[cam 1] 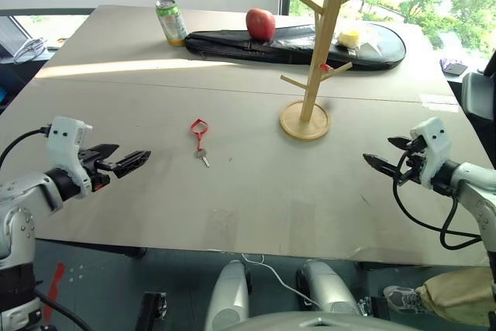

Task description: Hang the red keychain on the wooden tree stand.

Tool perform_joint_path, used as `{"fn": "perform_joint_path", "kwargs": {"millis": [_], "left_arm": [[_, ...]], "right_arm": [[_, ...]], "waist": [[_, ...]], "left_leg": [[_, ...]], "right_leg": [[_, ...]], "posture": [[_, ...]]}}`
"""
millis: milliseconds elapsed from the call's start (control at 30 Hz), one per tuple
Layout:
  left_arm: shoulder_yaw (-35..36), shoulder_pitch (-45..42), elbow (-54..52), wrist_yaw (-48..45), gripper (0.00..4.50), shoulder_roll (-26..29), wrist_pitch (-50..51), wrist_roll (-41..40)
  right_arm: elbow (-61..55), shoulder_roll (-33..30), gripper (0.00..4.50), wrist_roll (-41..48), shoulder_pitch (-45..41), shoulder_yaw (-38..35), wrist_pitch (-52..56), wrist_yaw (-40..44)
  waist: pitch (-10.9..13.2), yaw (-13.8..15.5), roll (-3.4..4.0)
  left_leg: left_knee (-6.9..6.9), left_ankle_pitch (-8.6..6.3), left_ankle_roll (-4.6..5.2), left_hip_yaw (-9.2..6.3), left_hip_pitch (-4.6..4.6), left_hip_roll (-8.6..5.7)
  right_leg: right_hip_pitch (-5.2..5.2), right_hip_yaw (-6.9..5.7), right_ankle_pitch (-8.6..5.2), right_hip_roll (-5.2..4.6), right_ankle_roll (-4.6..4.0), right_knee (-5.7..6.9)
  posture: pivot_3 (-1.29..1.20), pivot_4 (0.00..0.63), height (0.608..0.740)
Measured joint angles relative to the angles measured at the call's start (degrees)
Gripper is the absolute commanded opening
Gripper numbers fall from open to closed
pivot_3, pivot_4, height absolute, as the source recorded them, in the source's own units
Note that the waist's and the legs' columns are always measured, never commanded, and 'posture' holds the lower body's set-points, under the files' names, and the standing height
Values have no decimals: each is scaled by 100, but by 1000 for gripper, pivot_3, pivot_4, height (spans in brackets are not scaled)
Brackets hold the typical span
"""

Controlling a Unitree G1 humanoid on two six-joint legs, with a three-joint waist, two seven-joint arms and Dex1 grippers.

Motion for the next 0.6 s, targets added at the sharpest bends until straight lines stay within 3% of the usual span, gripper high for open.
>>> {"fn": "perform_joint_path", "kwargs": {"millis": [67,233,400,600], "left_arm": [[2,-48,-20,105,4456,-57,52,-3],[-531,-839,-1474,1870,4456,-1720,1075,-232],[-898,-1425,-2030,3104,4456,-2671,1489,-77],[-1382,-1473,-2084,4201,4456,-3265,1562,593]], "right_arm": [[-25,0,4500,25,14,-9,21,1],[-1211,219,4500,993,-341,437,523,312],[-1396,140,4500,1381,-1017,664,737,522],[-1340,113,4500,1645,-1625,882,876,676]], "waist": [[1,1,1],[9,42,7],[9,16,7],[9,19,5]], "left_leg": [[0,0,0,0,0,0],[19,0,0,-12,-13,-3],[19,0,0,-17,-6,-3],[20,1,0,-20,-8,-4]], "right_leg": [[0,0,0,0,0,-1],[6,-6,3,-1,5,3],[9,-7,3,4,4,4],[9,-9,3,3,3,3]], "posture": [[0,150,740],[0,150,740],[0,150,740],[0,150,740]]}}
